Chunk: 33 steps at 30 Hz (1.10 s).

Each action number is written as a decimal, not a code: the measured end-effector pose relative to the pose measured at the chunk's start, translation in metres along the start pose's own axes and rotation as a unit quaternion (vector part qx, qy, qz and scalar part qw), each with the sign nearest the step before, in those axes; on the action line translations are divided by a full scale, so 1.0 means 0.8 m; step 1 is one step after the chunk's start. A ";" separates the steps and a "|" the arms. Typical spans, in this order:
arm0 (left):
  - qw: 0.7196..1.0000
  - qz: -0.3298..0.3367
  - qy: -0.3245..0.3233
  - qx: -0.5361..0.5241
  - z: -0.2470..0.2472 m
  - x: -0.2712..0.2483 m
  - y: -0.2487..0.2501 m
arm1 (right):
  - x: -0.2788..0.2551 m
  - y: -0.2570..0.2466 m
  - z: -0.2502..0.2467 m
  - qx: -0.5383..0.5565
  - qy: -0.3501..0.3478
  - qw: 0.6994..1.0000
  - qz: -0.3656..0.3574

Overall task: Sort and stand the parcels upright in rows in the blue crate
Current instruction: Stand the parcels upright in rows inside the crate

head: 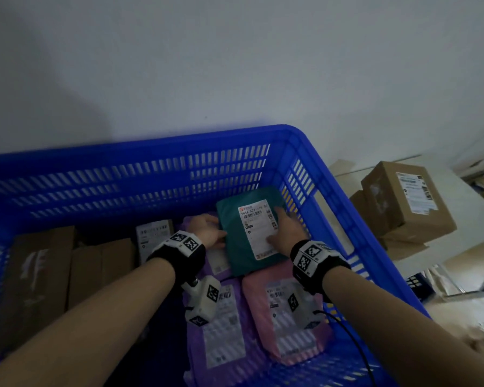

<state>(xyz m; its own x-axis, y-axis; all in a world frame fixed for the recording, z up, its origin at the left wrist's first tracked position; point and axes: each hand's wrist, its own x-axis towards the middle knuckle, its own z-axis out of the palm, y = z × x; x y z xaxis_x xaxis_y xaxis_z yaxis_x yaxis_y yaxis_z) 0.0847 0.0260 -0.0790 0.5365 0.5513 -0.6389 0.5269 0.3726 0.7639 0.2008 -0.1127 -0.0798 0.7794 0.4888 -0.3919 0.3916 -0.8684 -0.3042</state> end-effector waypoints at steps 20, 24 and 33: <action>0.768 0.138 -0.084 0.620 -0.190 -0.122 -0.017 | -0.069 -0.170 0.021 -0.194 -0.056 0.903 -0.380; 0.739 0.102 -0.111 0.657 -0.227 -0.149 -0.039 | -0.110 -0.201 0.053 -0.243 -0.117 0.838 -0.474; 0.694 -0.044 -0.226 0.682 -0.282 -0.169 -0.087 | -0.187 -0.229 0.129 -0.265 -0.235 0.683 -0.639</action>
<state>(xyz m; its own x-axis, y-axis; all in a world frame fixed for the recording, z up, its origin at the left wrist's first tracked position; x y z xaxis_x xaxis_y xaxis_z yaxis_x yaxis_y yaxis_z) -0.1735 0.0937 -0.0253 0.4520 0.1651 -0.8766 0.5392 -0.8334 0.1211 -0.0378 -0.0182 -0.0551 -0.5593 0.7402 -0.3731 0.8236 0.4454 -0.3511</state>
